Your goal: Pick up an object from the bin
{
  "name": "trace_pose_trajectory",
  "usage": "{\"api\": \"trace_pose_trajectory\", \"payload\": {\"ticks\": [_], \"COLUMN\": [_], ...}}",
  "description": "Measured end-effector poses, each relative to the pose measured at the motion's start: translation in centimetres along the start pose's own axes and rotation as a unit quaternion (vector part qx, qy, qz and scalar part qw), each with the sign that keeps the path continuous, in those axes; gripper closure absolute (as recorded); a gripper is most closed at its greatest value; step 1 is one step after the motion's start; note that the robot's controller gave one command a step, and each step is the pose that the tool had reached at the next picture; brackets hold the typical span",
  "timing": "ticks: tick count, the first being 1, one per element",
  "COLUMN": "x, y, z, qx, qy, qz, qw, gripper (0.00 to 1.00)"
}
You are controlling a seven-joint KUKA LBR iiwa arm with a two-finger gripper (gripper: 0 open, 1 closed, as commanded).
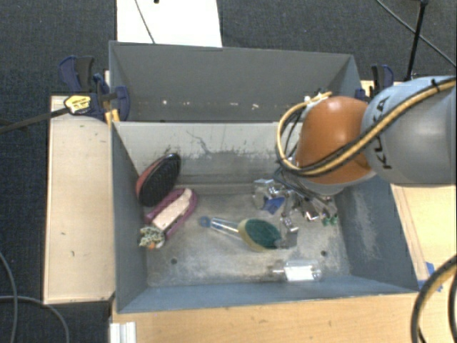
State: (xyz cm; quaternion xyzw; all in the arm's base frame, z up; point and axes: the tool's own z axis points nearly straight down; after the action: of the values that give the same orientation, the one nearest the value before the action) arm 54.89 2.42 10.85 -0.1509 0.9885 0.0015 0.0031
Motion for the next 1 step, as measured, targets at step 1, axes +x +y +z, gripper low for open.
{"api": "trace_pose_trajectory", "payload": {"ticks": [1], "x": [-1.27], "y": [-0.56], "z": [3.93], "qx": [0.001], "qy": [0.0039], "qz": [0.010], "qw": [0.9999], "gripper": [0.00]}}
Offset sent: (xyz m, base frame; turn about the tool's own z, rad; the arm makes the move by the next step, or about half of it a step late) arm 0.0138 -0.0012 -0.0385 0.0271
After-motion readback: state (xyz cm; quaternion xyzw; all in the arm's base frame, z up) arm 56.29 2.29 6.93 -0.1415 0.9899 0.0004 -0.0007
